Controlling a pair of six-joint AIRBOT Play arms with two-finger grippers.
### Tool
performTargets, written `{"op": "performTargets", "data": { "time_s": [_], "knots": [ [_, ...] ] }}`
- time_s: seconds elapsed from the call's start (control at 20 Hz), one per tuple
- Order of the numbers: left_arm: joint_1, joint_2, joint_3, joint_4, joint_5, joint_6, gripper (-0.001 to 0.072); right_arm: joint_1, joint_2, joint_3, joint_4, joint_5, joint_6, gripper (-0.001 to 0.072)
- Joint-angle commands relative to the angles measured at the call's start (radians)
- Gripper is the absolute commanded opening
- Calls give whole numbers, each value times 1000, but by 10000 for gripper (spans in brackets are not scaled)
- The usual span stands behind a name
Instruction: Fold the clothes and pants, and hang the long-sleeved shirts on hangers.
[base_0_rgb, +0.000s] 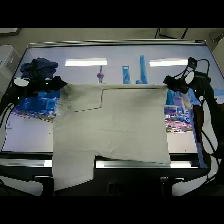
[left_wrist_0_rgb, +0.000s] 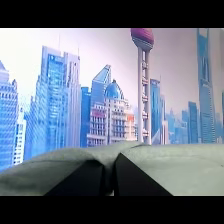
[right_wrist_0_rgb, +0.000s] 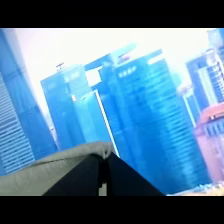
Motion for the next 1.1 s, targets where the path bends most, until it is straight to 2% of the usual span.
{"op": "performTargets", "data": {
  "time_s": [0.0, 0.2, 0.4, 0.5, 0.6, 0.75, 0.85, 0.9, 0.95, 1.05],
  "knots": [
    [-42, -98, 38, 4, 63, 22, 29, -26, -35, 1, -18, -29, 46, 38],
    [-43, -126, 68, 4, 56, 22, 29, -28, -56, 13, 21, -53, 45, 39],
    [11, -118, 211, 5, -34, 22, 28, -29, -54, 130, 11, -43, 21, 39],
    [15, -121, 221, 14, -70, -11, 28, -24, -56, 140, 50, -4, 28, 39],
    [16, -133, 221, 56, -146, -74, 28, -19, -72, 140, 59, 113, 23, 39],
    [43, -79, 224, 124, -284, -87, 27, -21, -44, 141, 28, 270, -32, 39],
    [66, -18, 224, 237, -475, -101, 28, -21, -4, 141, 22, 480, -135, 40],
    [69, -7, 223, 313, -605, -143, 28, -19, 0, 138, 26, 588, -152, 39],
    [64, -8, 211, 381, -703, -178, 28, -19, -2, 121, 26, 642, -170, 39],
    [54, -10, 123, 421, -730, -207, 28, -21, -2, 42, 26, 616, -172, 39]
  ]
}}
